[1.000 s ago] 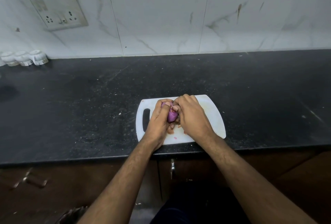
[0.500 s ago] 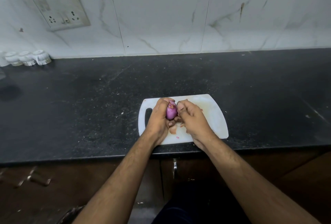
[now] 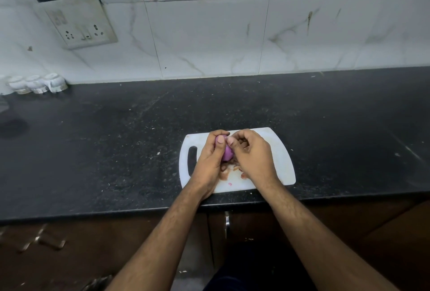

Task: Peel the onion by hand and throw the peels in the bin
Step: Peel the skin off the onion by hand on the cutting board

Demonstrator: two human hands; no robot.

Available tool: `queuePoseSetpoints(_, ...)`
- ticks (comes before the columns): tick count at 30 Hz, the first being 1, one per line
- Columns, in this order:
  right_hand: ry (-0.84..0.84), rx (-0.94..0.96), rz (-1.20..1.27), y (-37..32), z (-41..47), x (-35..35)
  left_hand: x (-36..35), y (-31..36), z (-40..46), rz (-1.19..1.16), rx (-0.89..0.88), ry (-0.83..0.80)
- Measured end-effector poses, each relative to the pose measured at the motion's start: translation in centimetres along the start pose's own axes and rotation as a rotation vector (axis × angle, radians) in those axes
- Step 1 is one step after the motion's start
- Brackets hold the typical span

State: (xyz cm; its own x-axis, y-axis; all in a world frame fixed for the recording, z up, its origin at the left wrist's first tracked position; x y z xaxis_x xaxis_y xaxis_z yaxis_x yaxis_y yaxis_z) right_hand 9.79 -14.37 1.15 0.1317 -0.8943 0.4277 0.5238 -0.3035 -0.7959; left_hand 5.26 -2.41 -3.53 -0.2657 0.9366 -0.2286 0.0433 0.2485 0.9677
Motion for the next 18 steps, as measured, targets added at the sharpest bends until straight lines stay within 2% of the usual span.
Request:
queuePoseSetpoints(5,0.016,0.040,-0.067,0.0,0.1,0.2,-0.1,0.2,-0.1,0.054,-0.032,-0.020)
queuePoseSetpoints(11,-0.097,-0.020,-0.095,0.4,0.0,-1.0,-0.6,0.9,-0.9,0.026,-0.069,-0.031)
queuePoseSetpoints(16,-0.159,-0.249,0.141,2.5,-0.9,-1.9,-0.4,1.0,-1.1,0.039,-0.051,-0.023)
queuePoseSetpoints(18,-0.165,-0.270,0.167,2.7,-1.1,-2.1,-0.4,0.9,-1.0,0.033,-0.041,-0.030)
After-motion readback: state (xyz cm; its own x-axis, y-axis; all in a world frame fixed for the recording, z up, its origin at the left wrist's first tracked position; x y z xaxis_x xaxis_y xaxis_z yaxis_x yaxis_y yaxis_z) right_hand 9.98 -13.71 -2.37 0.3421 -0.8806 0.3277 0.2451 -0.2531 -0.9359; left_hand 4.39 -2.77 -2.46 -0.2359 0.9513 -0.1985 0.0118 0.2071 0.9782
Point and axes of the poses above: each hand's wrist, its own z-axis towards the middle knuckle, its own x-axis out of the back of the hand, y = z × x, the point moved 9 cm from there along z, towards the middle knuckle, and after that the axes turned 11 degrees about x, right-handed, at the moved point
